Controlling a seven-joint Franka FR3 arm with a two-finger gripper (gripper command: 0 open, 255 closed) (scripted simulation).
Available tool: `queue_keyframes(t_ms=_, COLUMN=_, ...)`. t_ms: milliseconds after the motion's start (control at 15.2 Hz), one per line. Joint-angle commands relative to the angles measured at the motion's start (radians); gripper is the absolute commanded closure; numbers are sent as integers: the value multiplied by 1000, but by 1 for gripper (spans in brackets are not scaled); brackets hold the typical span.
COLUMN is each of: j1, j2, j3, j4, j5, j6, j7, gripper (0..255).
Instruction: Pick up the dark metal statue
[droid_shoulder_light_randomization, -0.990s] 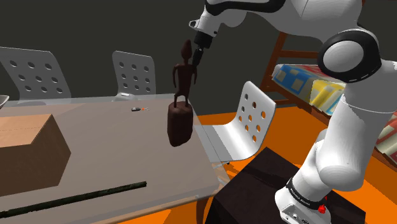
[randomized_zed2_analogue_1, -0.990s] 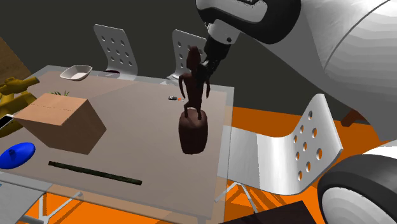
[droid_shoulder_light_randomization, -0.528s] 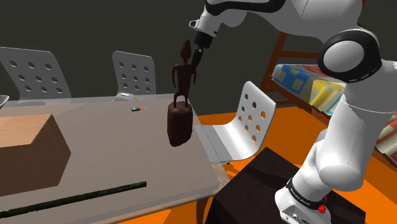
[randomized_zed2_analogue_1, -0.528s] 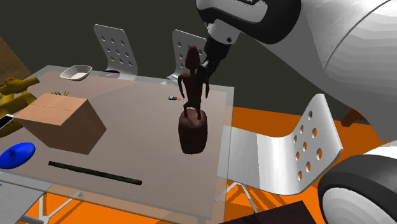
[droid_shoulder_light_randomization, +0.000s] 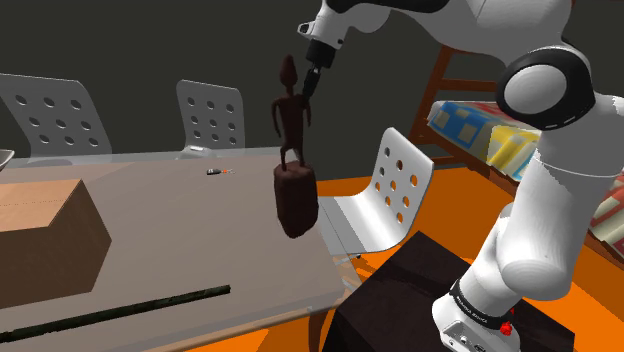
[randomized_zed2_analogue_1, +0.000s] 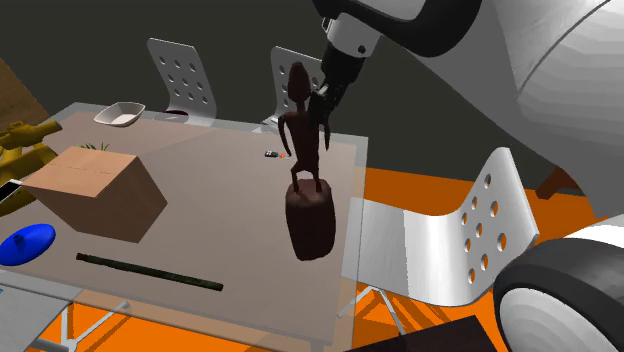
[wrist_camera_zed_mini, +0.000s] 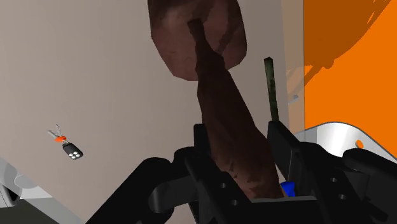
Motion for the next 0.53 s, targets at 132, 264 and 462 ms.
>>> queue_keyframes(t_ms=132, j1=-7, j2=22, j3=-2, j4=90, j5=6, j6=-62, j7=16, gripper=255)
queue_keyframes(t_ms=264, j1=-11, j2=33, j3=-2, j4=133, j5=9, j6=-93, j7=24, gripper=255)
queue_keyframes(t_ms=462, j1=-18, j2=55, j3=-3, j4=204, j5=15, j6=-141, j7=37, gripper=255)
